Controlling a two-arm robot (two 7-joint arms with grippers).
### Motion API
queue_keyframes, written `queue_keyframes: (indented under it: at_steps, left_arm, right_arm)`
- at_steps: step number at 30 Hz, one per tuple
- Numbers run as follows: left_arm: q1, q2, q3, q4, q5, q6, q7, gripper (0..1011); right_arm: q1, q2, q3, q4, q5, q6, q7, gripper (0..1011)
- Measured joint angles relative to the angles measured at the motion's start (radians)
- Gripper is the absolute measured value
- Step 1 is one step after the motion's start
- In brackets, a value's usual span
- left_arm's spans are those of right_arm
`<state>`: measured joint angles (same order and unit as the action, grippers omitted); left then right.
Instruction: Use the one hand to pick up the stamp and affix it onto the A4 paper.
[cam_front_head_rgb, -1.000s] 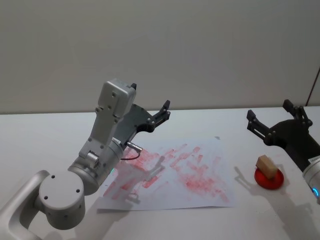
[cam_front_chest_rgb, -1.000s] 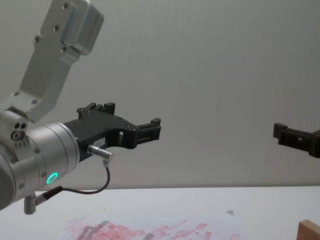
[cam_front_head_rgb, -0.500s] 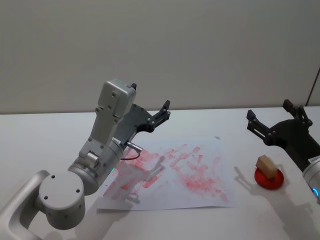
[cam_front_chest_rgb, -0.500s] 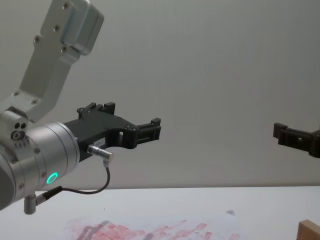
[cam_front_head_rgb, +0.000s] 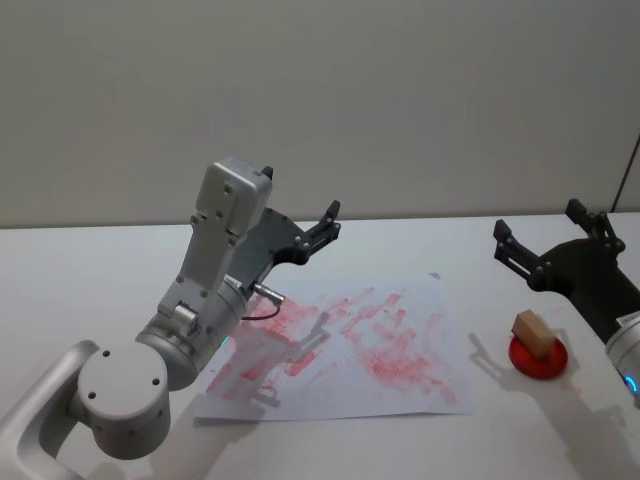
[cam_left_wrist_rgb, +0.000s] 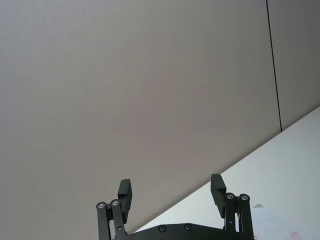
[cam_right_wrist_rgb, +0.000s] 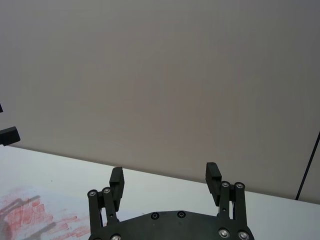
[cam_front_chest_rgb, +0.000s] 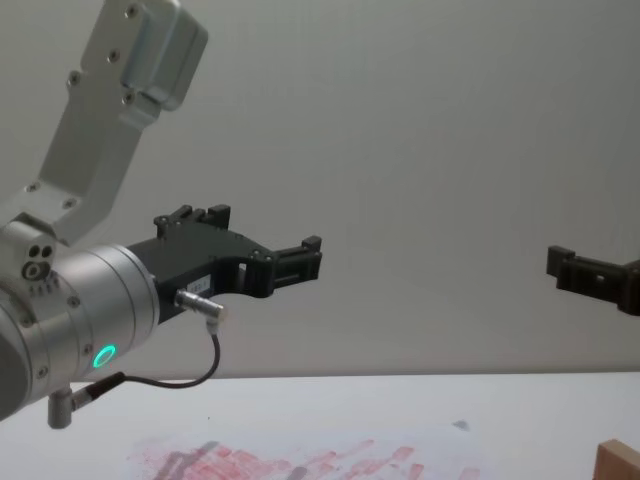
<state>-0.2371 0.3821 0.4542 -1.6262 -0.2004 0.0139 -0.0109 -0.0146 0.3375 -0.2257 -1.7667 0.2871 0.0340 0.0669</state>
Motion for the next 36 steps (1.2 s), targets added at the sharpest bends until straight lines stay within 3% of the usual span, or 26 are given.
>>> queue_keyframes:
  at_steps: [10,16,27,36]
  left_arm:
    - [0.000,0.000,0.000,0.000,0.000,0.000,0.000,1001]
    - [0.000,0.000,0.000,0.000,0.000,0.000,0.000,1001]
    - [0.000,0.000,0.000,0.000,0.000,0.000,0.000,1001]
    - [0.000,0.000,0.000,0.000,0.000,0.000,0.000,1001]
  right_arm:
    - [-0.019,0.008,0.003,-0.019,0.000,0.015,-0.010,1001]
    - [-0.054,0.022,0.006,-0.051,0.007,0.056,-0.039,1001]
    - [-0.129,0.054,0.018,-0.106,0.037,0.171,-0.103,1001]
    - [-0.141,0.065,0.026,-0.104,0.050,0.268,-0.114,1001]
